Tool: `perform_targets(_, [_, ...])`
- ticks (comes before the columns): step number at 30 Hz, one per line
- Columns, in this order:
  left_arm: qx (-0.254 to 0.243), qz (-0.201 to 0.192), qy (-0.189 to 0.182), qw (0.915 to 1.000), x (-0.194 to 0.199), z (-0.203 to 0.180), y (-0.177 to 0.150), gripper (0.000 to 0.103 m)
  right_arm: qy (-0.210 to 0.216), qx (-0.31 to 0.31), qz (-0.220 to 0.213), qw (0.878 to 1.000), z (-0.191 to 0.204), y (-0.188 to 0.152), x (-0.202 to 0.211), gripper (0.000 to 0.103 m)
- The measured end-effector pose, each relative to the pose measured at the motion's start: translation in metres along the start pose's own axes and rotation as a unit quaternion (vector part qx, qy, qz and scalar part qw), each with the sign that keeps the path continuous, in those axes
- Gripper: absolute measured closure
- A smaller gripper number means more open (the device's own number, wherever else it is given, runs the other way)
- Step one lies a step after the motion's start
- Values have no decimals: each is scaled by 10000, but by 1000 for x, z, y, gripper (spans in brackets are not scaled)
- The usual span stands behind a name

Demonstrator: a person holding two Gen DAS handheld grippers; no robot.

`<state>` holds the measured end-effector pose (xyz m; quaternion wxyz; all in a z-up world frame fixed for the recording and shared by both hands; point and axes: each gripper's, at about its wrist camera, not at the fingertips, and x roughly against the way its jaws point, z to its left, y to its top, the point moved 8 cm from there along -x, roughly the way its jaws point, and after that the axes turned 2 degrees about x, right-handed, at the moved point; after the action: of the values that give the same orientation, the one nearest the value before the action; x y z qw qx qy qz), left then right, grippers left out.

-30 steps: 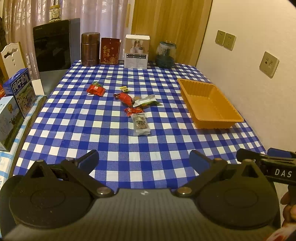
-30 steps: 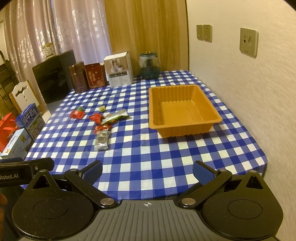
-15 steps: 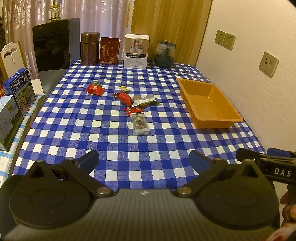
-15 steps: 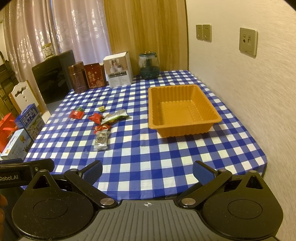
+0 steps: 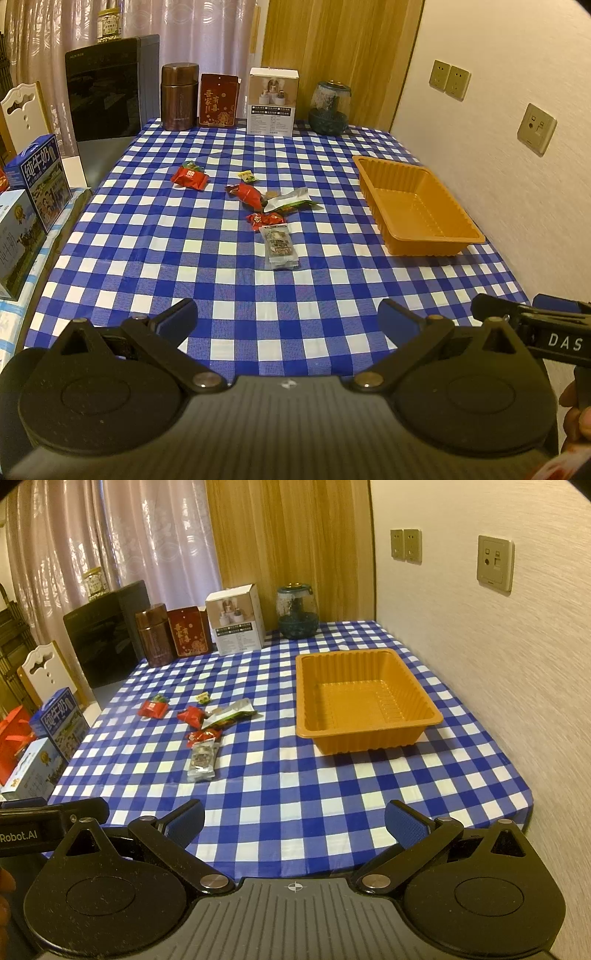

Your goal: Organize snacks

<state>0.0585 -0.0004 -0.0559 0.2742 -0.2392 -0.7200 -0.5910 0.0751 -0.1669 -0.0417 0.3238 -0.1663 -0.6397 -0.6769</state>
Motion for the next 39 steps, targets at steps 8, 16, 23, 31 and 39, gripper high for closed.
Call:
perform_targets(8, [1,-3,-3,10000,0,0,0,0,3,-6,-3,10000,-2,0,0,0])
perform_targets(16, [10,4,-1,10000,0,0,0,0,1,-7,-6,10000,-1,1,0,0])
perform_targets(23, [0,-3,2,10000,0,-1,0,0,1,-7,-5,10000,-1,1,-1,0])
perform_targets(31, [11,-2,-15,10000,0,-1,0,0,2,-11,-4,10000,-1,1,-1,0])
perform_targets(39, [10,-47,19,10000,-2,-2,3,0,40,-81,-87,9999,-2,2,-5,0])
